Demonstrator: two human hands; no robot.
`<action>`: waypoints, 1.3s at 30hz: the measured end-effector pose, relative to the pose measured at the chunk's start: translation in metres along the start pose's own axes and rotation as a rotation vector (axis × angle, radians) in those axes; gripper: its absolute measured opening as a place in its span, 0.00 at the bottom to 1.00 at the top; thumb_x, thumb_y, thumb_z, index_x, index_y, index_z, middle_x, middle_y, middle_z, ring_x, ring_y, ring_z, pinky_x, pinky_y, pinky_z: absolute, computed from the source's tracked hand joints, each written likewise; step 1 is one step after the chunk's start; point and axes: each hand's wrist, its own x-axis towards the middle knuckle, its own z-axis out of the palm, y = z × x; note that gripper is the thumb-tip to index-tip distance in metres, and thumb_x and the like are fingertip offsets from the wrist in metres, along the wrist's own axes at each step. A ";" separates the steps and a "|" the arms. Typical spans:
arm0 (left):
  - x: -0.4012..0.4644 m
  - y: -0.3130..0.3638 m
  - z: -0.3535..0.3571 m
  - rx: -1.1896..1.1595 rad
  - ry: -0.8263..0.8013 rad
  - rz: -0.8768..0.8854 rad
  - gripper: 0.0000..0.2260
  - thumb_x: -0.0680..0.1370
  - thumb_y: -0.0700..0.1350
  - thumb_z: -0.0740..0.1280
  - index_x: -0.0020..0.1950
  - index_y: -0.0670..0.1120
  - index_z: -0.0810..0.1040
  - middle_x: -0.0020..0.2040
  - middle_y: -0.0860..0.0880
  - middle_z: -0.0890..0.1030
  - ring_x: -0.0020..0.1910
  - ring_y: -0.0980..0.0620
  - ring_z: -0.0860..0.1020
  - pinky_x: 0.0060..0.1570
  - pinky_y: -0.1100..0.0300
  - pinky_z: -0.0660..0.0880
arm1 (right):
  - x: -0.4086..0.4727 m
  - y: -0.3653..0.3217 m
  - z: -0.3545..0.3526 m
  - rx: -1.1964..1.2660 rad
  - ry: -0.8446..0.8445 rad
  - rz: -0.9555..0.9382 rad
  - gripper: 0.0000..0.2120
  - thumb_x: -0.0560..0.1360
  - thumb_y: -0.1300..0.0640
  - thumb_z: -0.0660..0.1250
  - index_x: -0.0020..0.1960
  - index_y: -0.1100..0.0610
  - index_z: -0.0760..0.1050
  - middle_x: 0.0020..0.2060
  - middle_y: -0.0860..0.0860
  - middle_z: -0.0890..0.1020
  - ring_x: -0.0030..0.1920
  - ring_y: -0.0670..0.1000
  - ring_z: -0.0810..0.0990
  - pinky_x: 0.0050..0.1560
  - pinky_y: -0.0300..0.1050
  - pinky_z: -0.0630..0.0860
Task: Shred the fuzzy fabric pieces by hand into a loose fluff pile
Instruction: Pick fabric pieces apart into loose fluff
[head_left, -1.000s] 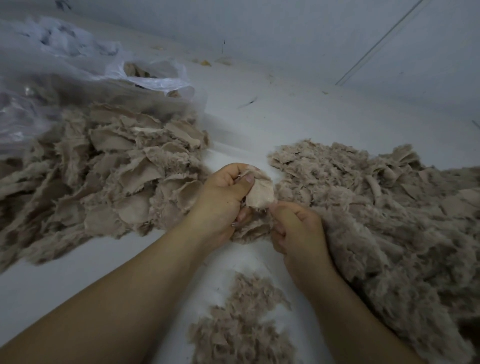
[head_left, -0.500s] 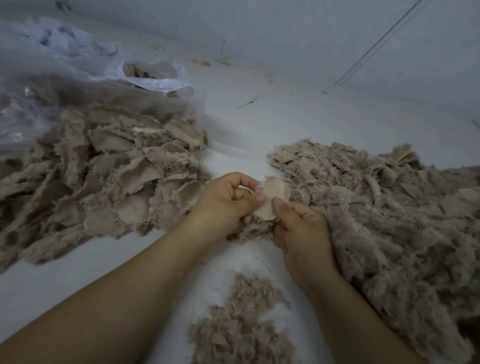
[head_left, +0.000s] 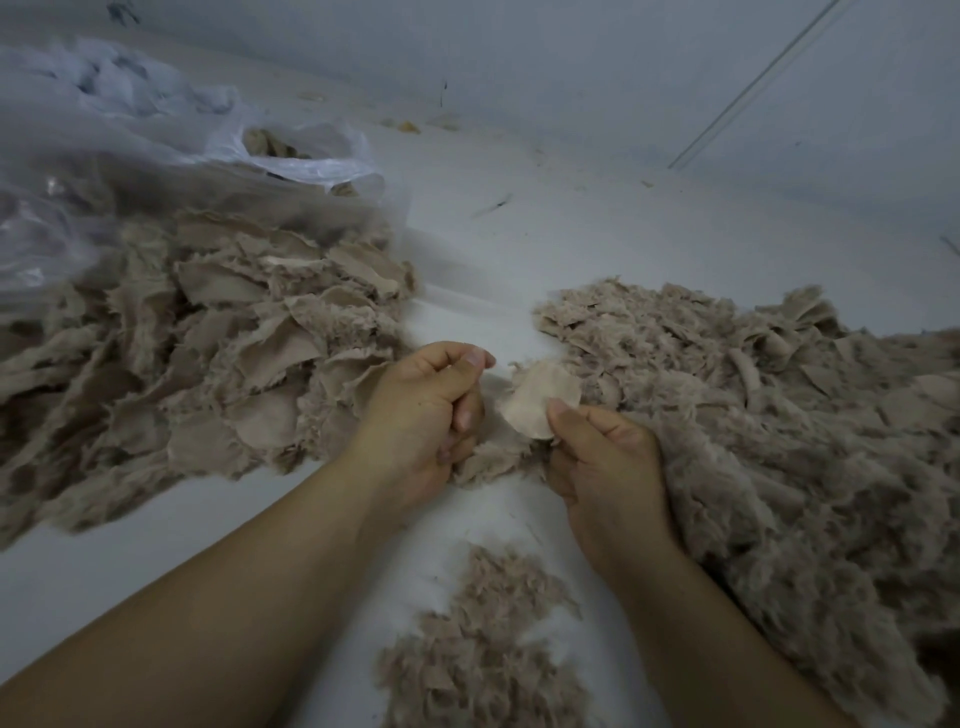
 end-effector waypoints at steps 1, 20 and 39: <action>-0.001 0.000 0.001 0.071 -0.019 -0.033 0.10 0.78 0.48 0.67 0.46 0.41 0.78 0.22 0.46 0.66 0.17 0.54 0.56 0.21 0.71 0.55 | -0.001 0.000 0.000 -0.024 -0.020 -0.004 0.13 0.79 0.62 0.65 0.37 0.65 0.75 0.20 0.48 0.64 0.20 0.44 0.59 0.22 0.36 0.59; 0.005 0.004 0.005 -0.068 0.082 -0.002 0.07 0.81 0.44 0.64 0.45 0.42 0.72 0.25 0.46 0.72 0.16 0.55 0.58 0.19 0.70 0.57 | -0.004 -0.001 -0.001 -0.285 -0.310 -0.077 0.04 0.70 0.52 0.74 0.43 0.51 0.86 0.38 0.70 0.81 0.34 0.60 0.74 0.42 0.52 0.73; -0.007 0.010 0.005 0.705 -0.133 0.065 0.07 0.73 0.41 0.75 0.41 0.38 0.82 0.34 0.37 0.81 0.31 0.53 0.75 0.34 0.61 0.72 | 0.001 -0.006 -0.004 0.038 -0.207 0.080 0.10 0.80 0.62 0.62 0.43 0.63 0.79 0.25 0.52 0.74 0.21 0.42 0.62 0.22 0.33 0.61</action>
